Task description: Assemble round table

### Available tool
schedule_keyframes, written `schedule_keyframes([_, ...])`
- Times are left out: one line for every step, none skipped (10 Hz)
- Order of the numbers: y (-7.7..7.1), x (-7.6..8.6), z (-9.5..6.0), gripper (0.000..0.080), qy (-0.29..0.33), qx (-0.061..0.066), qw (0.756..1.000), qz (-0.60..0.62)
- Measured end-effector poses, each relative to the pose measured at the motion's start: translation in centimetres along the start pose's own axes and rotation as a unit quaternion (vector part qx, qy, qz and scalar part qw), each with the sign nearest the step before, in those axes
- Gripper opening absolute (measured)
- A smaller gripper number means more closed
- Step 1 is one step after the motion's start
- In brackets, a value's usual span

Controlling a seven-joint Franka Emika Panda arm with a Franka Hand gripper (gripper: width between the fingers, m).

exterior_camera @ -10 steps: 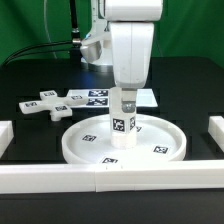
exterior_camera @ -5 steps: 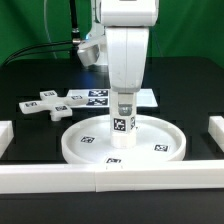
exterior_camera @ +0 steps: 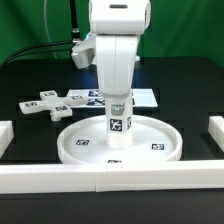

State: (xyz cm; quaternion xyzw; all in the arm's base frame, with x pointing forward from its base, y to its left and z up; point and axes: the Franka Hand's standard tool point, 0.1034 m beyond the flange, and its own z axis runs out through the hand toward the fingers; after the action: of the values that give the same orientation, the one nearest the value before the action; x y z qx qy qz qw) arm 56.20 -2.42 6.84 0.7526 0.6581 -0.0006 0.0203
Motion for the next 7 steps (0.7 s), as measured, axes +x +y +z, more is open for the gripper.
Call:
schedule_keyframes([-0.02, -0.03, 0.02, 0.0410, 0.000, 0.000, 1.000, 0.000])
schedule_keyframes([-0.03, -0.01, 0.02, 0.0410, 0.000, 0.000, 1.000, 0.010])
schedule_keyframes([-0.04, 0.01, 0.03, 0.0410, 0.001, 0.001, 0.998, 0.055])
schedule_keyframes([-0.08, 0.16, 0.01, 0.0410, 0.001, 0.002, 0.994, 0.110])
schedule_keyframes([-0.16, 0.38, 0.03, 0.0410, 0.001, 0.003, 0.986, 0.166])
schedule_keyframes([-0.19, 0.39, 0.05, 0.0410, 0.002, 0.003, 0.975, 0.220])
schedule_keyframes([-0.19, 0.46, 0.05, 0.0410, 0.004, 0.004, 0.958, 0.286])
